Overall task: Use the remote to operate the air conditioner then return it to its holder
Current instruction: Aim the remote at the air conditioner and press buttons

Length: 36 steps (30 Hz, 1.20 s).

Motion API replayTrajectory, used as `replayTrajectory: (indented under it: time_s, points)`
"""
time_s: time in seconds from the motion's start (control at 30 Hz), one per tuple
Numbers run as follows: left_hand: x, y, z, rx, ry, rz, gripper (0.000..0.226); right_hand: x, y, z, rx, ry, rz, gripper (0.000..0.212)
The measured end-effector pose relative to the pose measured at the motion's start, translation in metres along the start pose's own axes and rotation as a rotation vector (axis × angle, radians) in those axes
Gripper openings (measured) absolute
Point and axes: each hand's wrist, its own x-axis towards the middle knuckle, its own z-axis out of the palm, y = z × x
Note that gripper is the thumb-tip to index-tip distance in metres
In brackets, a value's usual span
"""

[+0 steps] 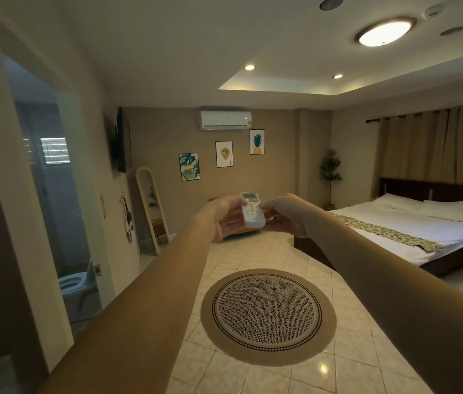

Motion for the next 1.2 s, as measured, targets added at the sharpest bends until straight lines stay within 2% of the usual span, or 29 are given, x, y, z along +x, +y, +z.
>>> replayTrajectory:
  time_s: [0.13, 0.37, 0.5, 0.63, 0.7, 0.87, 1.2]
  points:
    - [0.003, -0.001, -0.001, 0.008, -0.001, 0.011, 0.013, 0.002, 0.003, 0.0, 0.014, -0.01, 0.001, 0.016]
    - [0.01, -0.001, -0.002, 0.007, -0.008, 0.031, 0.013, 0.01, 0.002, -0.002, -0.006, 0.0, -0.008, 0.024]
    - [0.012, 0.002, 0.0, -0.001, -0.009, 0.073, 0.026, 0.011, -0.002, -0.003, -0.025, 0.031, -0.041, 0.029]
    - [0.01, 0.004, 0.0, 0.005, -0.02, 0.105, 0.021, 0.008, -0.003, -0.005, -0.027, 0.024, -0.069, 0.029]
    - [0.008, 0.003, -0.001, 0.013, -0.035, 0.163, 0.019, 0.008, -0.002, -0.007, -0.041, 0.012, -0.101, 0.03]
    - [0.008, -0.003, -0.005, -0.012, -0.101, 0.322, 0.035, 0.008, 0.004, -0.009, -0.07, 0.018, -0.191, 0.038]
    - [0.003, -0.002, -0.002, -0.019, -0.066, 0.311, 0.031, 0.004, 0.006, -0.009, -0.088, 0.005, -0.201, 0.032]
